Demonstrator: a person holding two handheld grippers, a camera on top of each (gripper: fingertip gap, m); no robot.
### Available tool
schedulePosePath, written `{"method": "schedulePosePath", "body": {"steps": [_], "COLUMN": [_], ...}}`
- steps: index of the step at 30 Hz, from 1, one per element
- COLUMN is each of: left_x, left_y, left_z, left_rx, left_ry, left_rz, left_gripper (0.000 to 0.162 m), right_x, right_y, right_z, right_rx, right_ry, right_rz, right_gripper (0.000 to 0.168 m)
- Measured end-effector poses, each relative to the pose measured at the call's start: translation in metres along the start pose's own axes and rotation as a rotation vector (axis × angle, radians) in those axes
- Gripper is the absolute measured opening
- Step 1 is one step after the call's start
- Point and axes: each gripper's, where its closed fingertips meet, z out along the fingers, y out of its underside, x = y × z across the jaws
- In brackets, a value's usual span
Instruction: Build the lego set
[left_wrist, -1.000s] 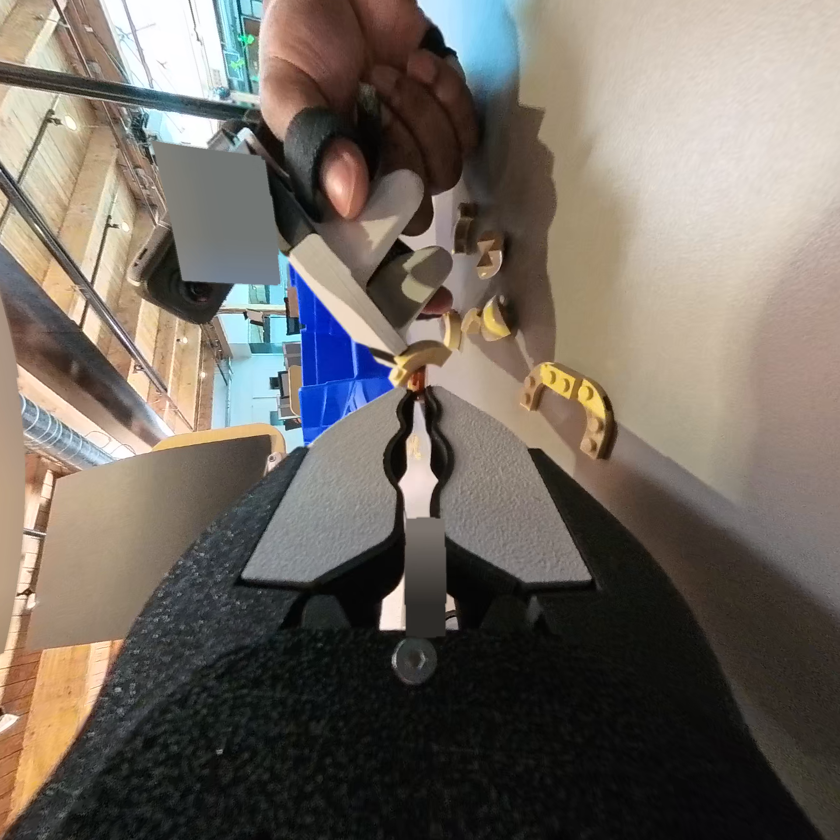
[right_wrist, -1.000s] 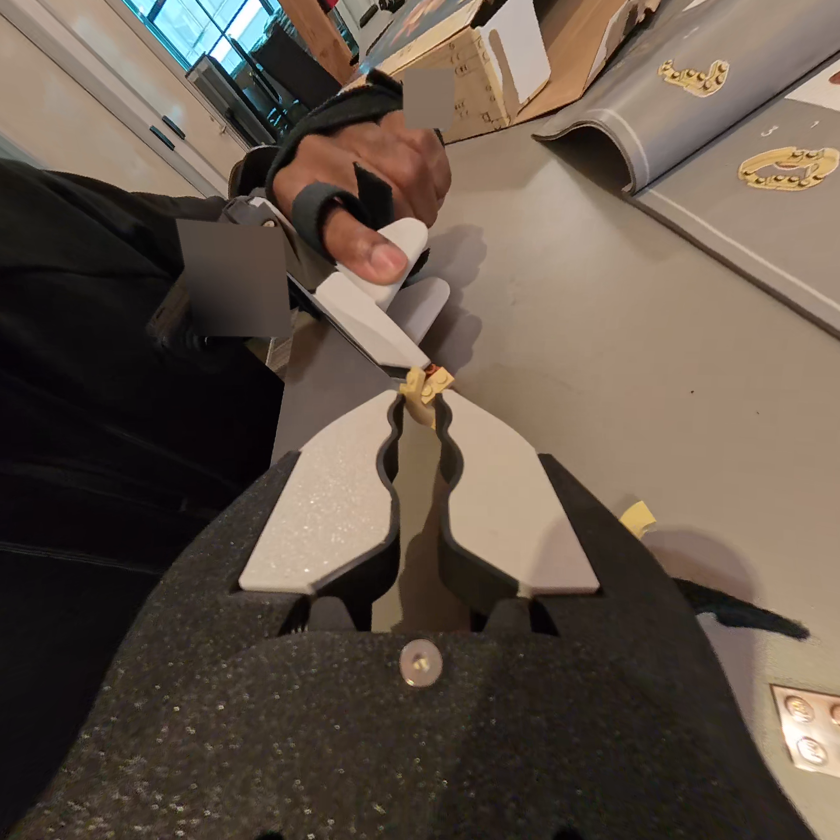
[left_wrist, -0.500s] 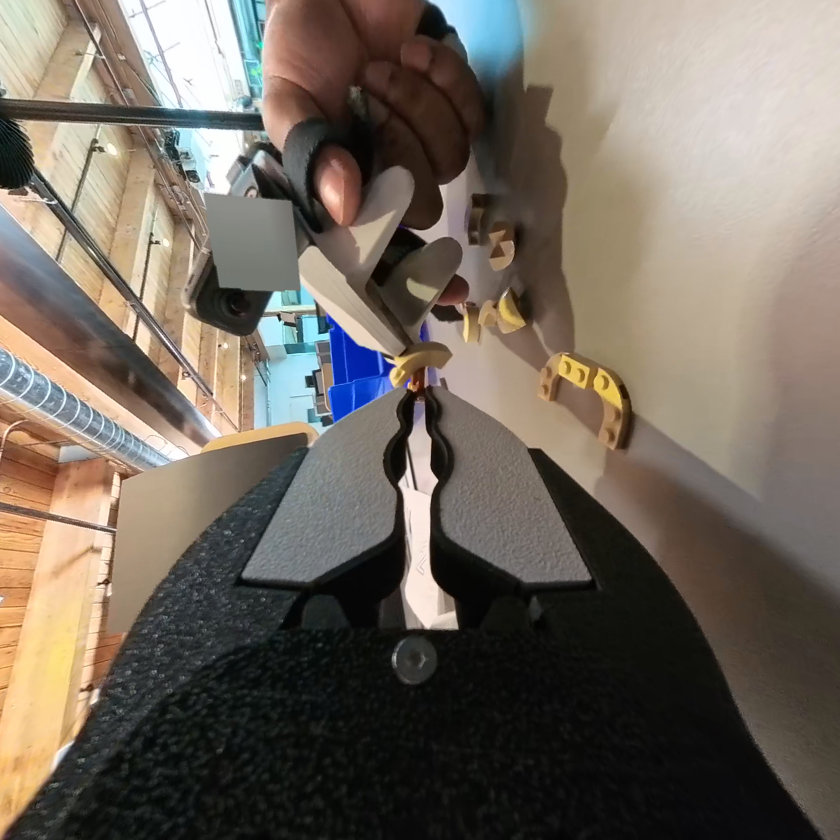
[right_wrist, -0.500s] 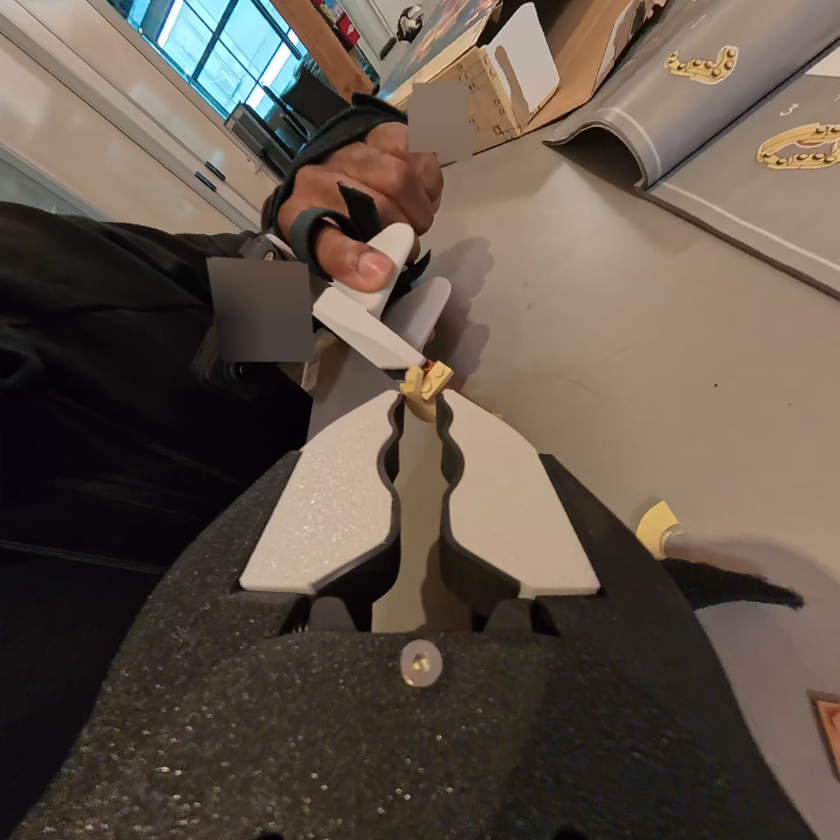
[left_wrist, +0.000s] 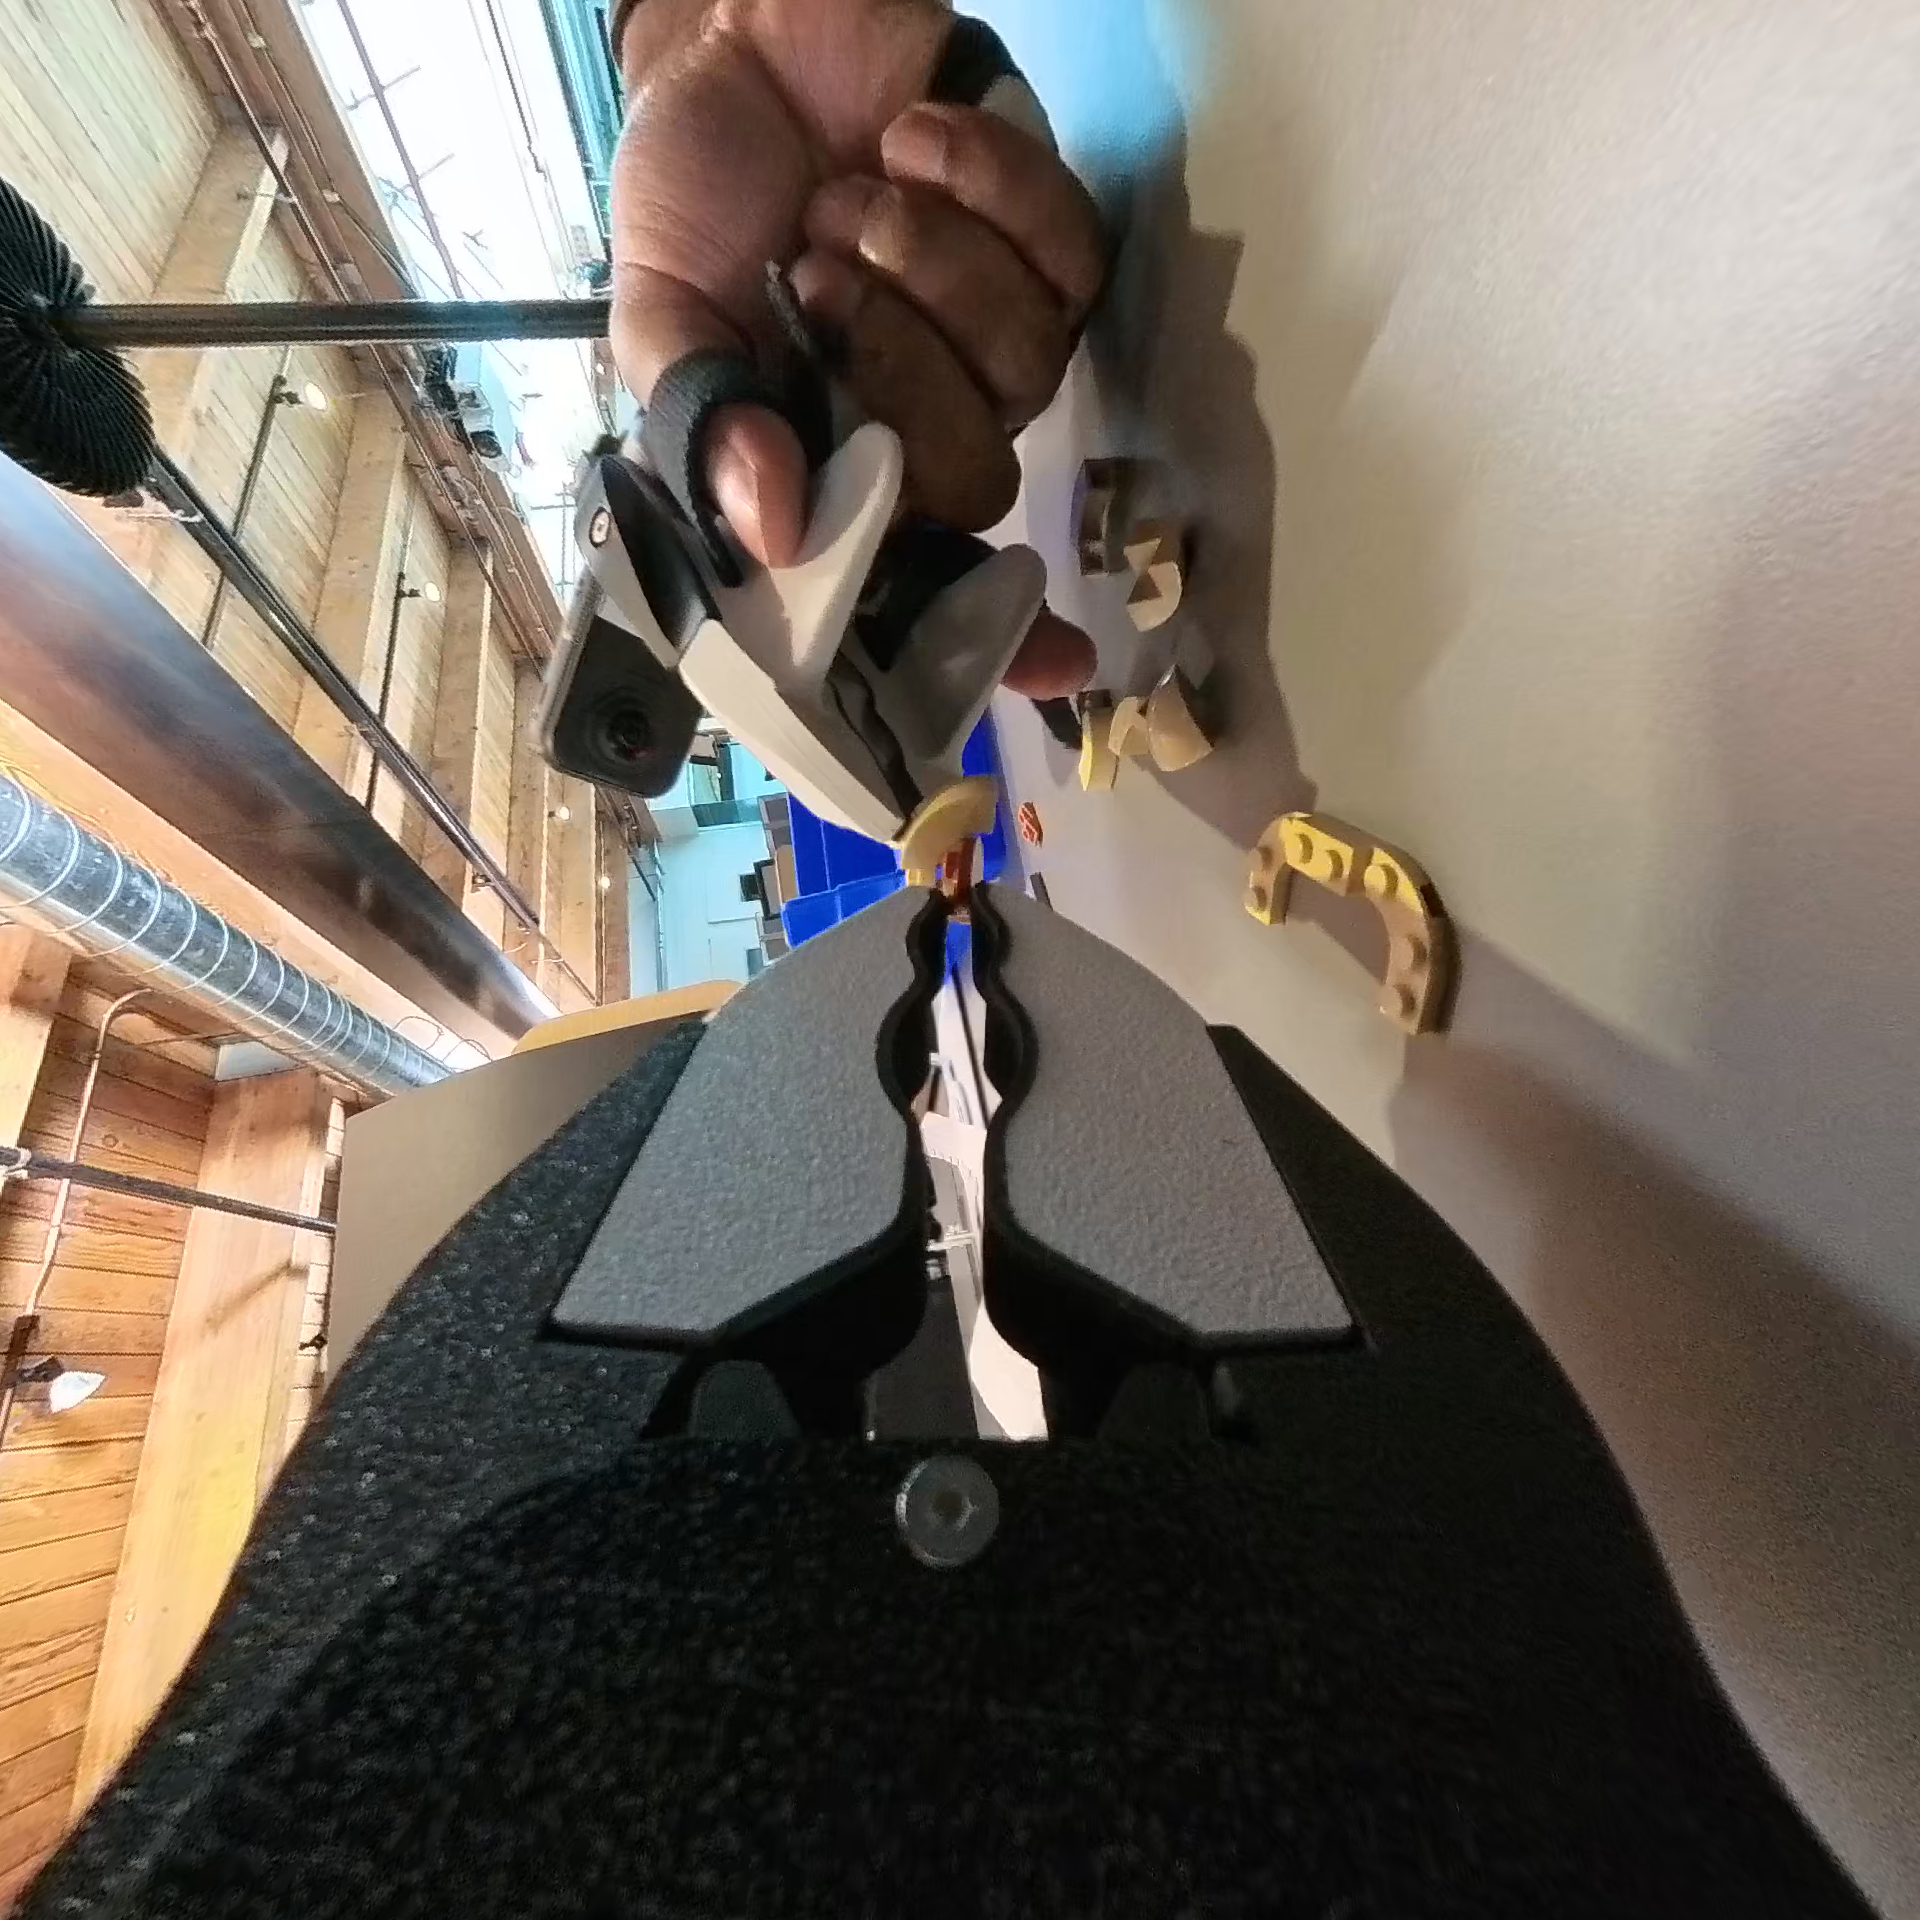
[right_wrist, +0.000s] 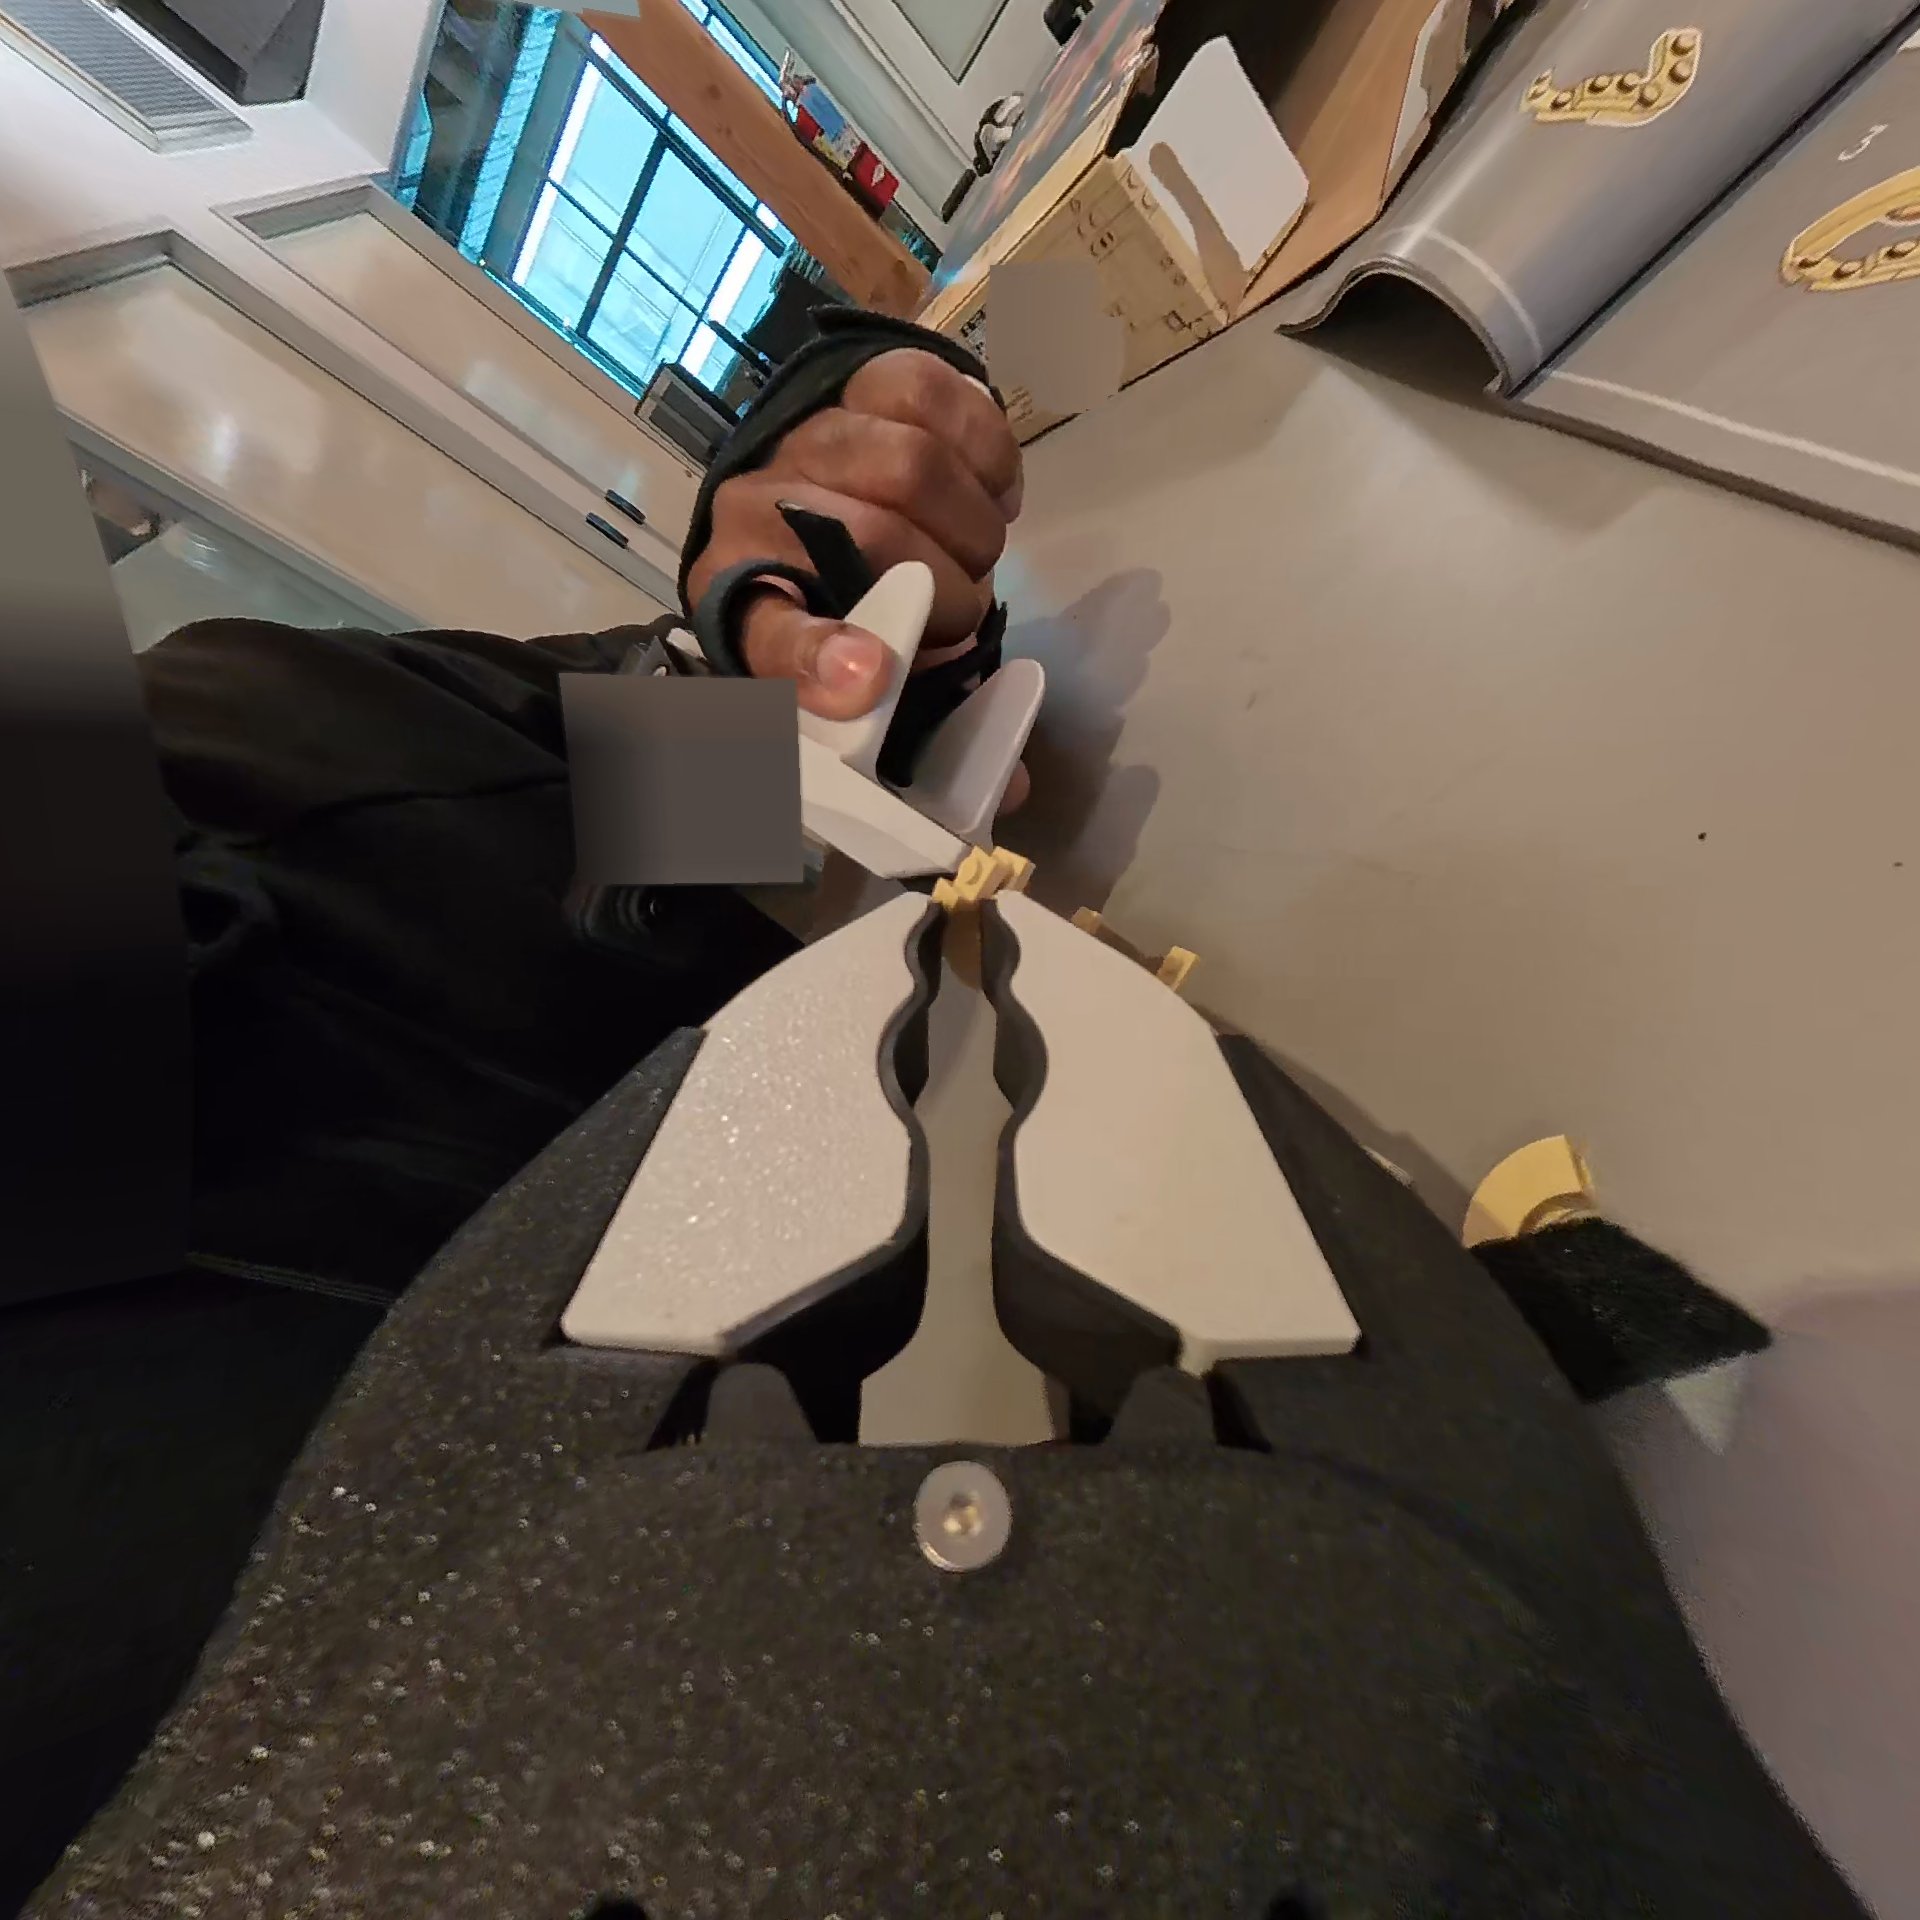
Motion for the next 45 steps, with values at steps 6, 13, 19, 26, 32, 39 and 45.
{"method": "schedulePosePath", "body": {"steps": [6,13,19,26,32,39,45], "left_x": [-0.004,-0.007,-0.009,-0.016,-0.016,-0.019,-0.021], "left_y": [0.000,0.001,-0.002,-0.006,-0.005,-0.001,0.001], "left_z": [-0.002,-0.003,-0.004,-0.008,-0.007,-0.007,-0.007], "left_rx": [0.000,0.001,0.013,0.030,0.033,0.042,0.054], "left_ry": [-0.023,-0.039,-0.054,-0.092,-0.099,-0.128,-0.134], "left_rz": [0.004,0.007,0.020,0.032,0.030,-0.009,-0.055], "left_gripper": [0.004,0.004,0.004,0.004,0.004,0.004,0.005], "right_x": [-0.002,-0.001,-0.006,-0.015,-0.014,-0.017,-0.017], "right_y": [-0.001,-0.001,0.000,-0.001,-0.003,-0.008,-0.012], "right_z": [-0.001,-0.002,-0.001,0.000,0.000,-0.002,-0.002], "right_rx": [0.006,0.006,0.004,0.016,0.037,0.074,0.103], "right_ry": [-0.026,-0.019,-0.063,-0.142,-0.136,-0.135,-0.135], "right_rz": [0.024,0.017,0.035,0.063,0.066,0.033,0.025], "right_gripper": [0.007,0.012,0.013,0.013,0.012,0.011,0.010]}}
